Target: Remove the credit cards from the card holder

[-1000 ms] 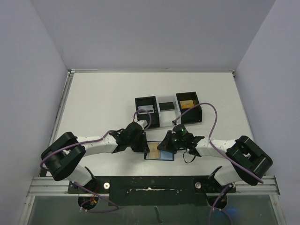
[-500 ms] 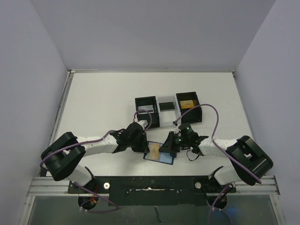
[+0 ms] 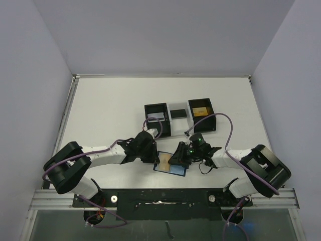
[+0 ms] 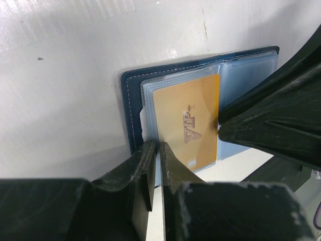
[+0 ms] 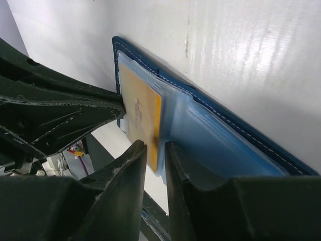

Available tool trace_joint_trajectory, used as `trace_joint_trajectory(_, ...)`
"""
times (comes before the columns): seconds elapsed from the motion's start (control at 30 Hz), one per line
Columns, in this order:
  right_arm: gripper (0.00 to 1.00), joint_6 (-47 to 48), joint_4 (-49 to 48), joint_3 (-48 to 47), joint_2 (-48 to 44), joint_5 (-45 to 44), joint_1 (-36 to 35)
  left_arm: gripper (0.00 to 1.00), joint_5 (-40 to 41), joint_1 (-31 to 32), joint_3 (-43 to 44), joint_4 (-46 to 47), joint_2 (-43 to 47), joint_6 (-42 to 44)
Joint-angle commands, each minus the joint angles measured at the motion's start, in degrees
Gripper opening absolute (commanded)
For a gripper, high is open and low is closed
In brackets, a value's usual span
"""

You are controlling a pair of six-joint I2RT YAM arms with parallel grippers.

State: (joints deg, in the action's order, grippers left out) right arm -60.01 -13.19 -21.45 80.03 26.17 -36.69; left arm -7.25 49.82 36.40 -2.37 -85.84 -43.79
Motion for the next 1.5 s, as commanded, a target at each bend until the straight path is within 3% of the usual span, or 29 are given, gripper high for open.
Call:
trace_joint_trajectory(0.0,0.24,-3.12,-5.94,-1.49,3.04,-3.39,-2.06,0.08,2.22,0.08,0.27,-3.35,0.43,1.86)
trace_joint_trajectory(0.17,0.07,-5.62,-11.66,0.69,3.51,-2.42,-2.21,0.07,2.4,0.09,-0.1,-3.57,0.49,1.61)
trace_joint_trajectory(0.3,0.01,-3.95,-12.1,2.14,0.49,-0.32,-1.0,0.06,3.15,0.04,-0.13,-4.2,0.69,1.5)
trace_joint_trajectory(0.77,0.0,4.87,-2.84,3.22,-2.16,8.11,5.97,0.05,3.95,0.04,0.25,-5.29,0.99,1.51)
trace_joint_trajectory(0.9,0.0,2.89,-3.96,3.35,-1.96,6.87,5.92,0.14,3.5,0.18,1.03,-5.91,3.46,1.69)
trace_joint_trajectory(1.03,0.0,1.75,-3.84,3.43,-1.94,4.94,5.92,0.37,1.53,0.16,4.6,-4.33,7.34,3.46)
trace_joint_trajectory(1.13,0.0,1.46,-3.59,3.63,-2.07,3.88,5.92,0.42,-2.45,0.26,6.45,-1.06,7.33,4.96)
trace_joint_trajectory(1.23,0.0,1.38,-3.43,3.61,-2.08,3.62,5.92,0.42,-7.05,0.2,7.28,1.42,4.28,5.39)
trace_joint_trajectory(1.37,0.0,1.13,-3.04,3.69,-3.08,3.07,5.84,0.24,-7.81,0.84,6.16,2.49,-1.03,3.34)
trace_joint_trajectory(1.47,0.03,1.21,-2.65,3.71,-3.97,2.64,5.84,0.18,-5.21,1.18,3.18,3.42,-2.35,0.74)
